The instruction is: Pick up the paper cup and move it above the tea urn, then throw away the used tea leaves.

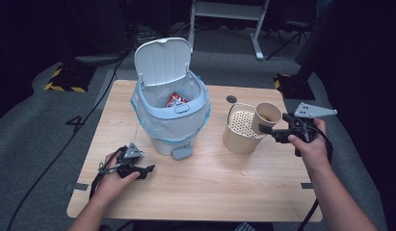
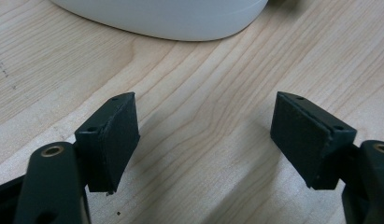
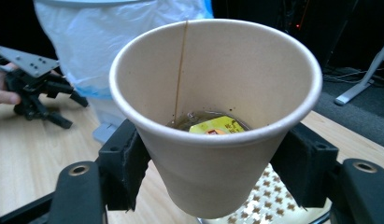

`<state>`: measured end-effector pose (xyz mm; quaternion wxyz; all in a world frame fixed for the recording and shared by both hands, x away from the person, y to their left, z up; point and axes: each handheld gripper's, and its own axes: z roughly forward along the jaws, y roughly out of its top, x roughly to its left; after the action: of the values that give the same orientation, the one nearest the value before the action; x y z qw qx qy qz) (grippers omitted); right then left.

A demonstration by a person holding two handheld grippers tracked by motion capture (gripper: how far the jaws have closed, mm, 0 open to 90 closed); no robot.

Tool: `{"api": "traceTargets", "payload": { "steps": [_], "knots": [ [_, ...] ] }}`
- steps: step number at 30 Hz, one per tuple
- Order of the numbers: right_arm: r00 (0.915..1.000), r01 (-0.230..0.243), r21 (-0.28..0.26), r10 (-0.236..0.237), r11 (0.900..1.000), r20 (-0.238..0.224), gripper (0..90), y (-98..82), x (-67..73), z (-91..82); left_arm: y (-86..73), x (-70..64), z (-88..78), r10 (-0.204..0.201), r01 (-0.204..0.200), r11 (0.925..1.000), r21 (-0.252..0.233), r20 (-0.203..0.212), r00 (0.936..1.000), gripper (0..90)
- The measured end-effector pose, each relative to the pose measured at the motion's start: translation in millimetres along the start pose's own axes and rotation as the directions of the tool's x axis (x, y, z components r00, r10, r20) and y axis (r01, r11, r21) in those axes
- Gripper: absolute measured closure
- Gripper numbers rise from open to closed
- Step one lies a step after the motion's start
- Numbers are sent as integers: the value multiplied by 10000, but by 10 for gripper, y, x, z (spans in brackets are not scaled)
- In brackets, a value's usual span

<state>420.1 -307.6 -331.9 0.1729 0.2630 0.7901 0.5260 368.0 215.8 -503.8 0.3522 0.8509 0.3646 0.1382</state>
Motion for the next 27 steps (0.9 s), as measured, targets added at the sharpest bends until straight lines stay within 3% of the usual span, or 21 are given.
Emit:
{"api": "traceTargets", "payload": {
  "steps": [15,22,27],
  "knots": [
    [9975,-416,-39,417,9991,578,321,131,-320,270,0,-1,0,0,0,10000,-1,-4,10000,239],
    [9946,-665,-14,664,9978,803,322,87,-444,387,0,-1,0,0,0,10000,0,-3,10000,238],
    [9940,-298,84,288,9995,1058,322,69,-484,404,0,-1,0,0,0,10000,1,-6,10000,239]
  ]
}}
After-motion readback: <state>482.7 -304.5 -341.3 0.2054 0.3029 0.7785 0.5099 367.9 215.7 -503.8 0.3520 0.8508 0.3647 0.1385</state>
